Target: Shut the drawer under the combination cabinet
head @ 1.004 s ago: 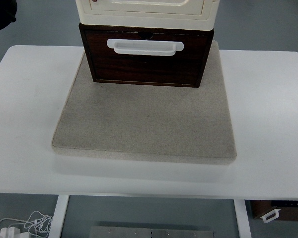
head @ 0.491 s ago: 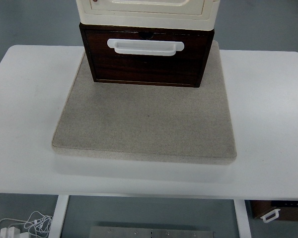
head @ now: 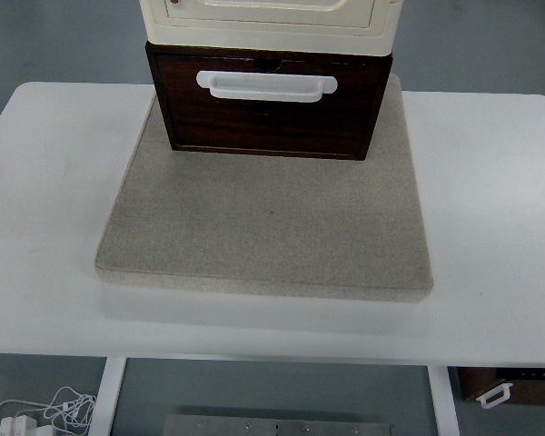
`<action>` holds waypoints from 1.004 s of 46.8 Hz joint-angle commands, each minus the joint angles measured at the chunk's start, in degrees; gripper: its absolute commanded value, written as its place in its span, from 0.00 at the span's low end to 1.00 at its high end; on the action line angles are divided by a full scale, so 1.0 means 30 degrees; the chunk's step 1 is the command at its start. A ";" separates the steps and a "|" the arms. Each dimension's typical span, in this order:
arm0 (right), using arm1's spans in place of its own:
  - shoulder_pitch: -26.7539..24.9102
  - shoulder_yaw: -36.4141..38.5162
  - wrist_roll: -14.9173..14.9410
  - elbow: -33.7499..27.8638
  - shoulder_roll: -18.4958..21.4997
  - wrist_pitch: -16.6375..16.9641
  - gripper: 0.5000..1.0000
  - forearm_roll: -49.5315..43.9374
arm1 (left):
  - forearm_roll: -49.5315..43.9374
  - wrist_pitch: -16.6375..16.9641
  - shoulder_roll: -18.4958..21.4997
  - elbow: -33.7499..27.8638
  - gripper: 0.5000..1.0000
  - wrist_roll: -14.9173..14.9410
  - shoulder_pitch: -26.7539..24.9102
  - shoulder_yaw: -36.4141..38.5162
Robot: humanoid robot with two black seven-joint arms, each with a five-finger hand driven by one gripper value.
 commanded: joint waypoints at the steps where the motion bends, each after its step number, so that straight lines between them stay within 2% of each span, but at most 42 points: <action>1: -0.0030 -0.0009 0.0000 0.0001 0.0000 0.0004 0.90 -0.0003 | -0.0115 -0.0118 -0.0026 0.0745 0.99 0.0862 0.0412 -0.0043; 8: -0.0030 0.0020 0.0000 0.0001 0.0000 0.0004 0.90 0.0026 | -0.1404 -0.0235 -0.0084 0.0804 0.99 0.1450 0.1642 0.0045; 16: -0.0059 0.0020 0.0000 0.0001 0.0000 0.0004 0.90 0.0026 | -0.1902 -0.0294 -0.0172 0.0834 0.99 0.1538 0.3195 0.0016; 22: -0.0059 0.0020 0.0000 -0.0028 0.0000 0.0004 0.90 0.0027 | -0.3453 -0.0557 -0.0172 0.0892 0.99 0.1538 0.4133 0.0015; 34: -0.0234 -0.0009 0.0000 0.0001 0.0000 0.0004 0.90 -0.0003 | -0.4012 -0.3602 -0.0202 0.0922 0.99 0.1568 0.5920 -0.0072; 47: -0.0323 -0.0009 0.0000 0.0001 0.0000 0.0004 0.90 0.0026 | -0.5974 -0.4981 -0.0318 0.0980 0.99 0.1363 0.6946 -0.0072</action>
